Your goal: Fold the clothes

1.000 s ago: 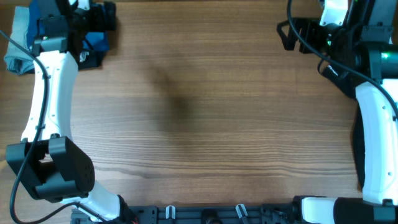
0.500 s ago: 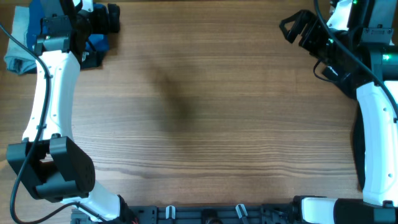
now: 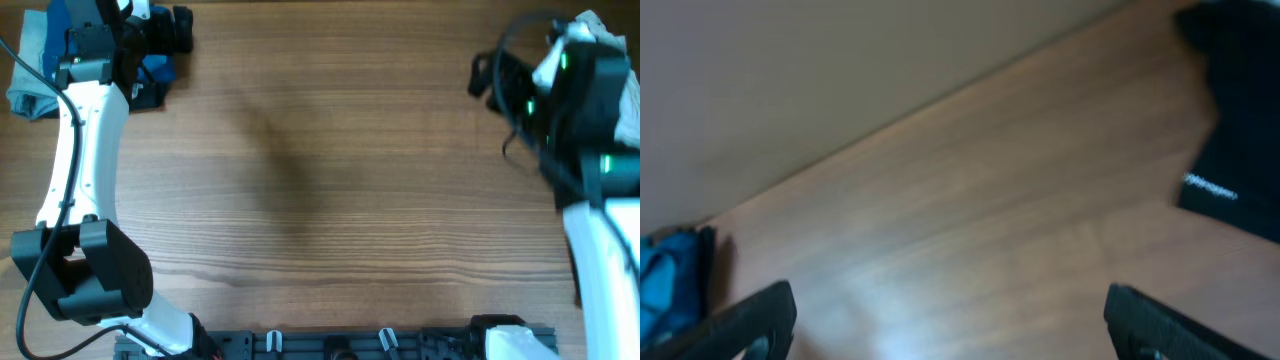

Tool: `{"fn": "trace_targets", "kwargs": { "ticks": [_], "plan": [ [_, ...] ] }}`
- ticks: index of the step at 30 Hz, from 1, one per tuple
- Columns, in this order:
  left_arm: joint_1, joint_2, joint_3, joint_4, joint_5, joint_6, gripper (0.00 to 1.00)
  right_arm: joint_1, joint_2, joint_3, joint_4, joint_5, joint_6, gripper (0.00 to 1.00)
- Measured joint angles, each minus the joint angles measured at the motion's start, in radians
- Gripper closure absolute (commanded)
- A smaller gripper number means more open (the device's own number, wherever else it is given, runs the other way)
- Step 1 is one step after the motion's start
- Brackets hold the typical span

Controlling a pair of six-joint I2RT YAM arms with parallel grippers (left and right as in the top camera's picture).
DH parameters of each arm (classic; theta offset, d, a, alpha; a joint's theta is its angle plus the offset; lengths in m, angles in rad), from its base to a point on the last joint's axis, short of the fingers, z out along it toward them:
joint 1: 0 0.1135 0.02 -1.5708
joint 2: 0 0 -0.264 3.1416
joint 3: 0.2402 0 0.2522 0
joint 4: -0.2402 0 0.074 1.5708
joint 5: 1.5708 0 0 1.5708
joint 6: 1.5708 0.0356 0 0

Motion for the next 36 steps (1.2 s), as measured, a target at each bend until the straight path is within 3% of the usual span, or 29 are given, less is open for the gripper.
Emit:
{"fn": "trace_targets", "kwargs": {
  "ticks": [9,14,23,28,36],
  "plan": [
    [0.000,0.000,0.000,-0.001,0.003,0.000,0.00,0.000,-0.508,-0.648,0.298,0.023,-0.068,0.00],
    [0.000,0.000,0.000,-0.002,0.004,0.000,0.00,0.023,-0.763,-0.890,0.398,0.022,-0.075,0.00],
    [0.000,0.000,0.000,-0.003,0.005,0.000,0.00,0.072,-1.052,-1.112,0.492,0.022,-0.124,0.00],
    [0.000,0.000,0.000,-0.002,0.004,0.000,0.00,0.073,-1.138,-1.183,0.506,0.022,-0.128,0.00],
    [0.000,0.000,0.000,-0.002,0.004,0.000,0.00,0.099,-1.176,-1.227,0.628,-0.050,-0.309,0.00]
  ]
}}
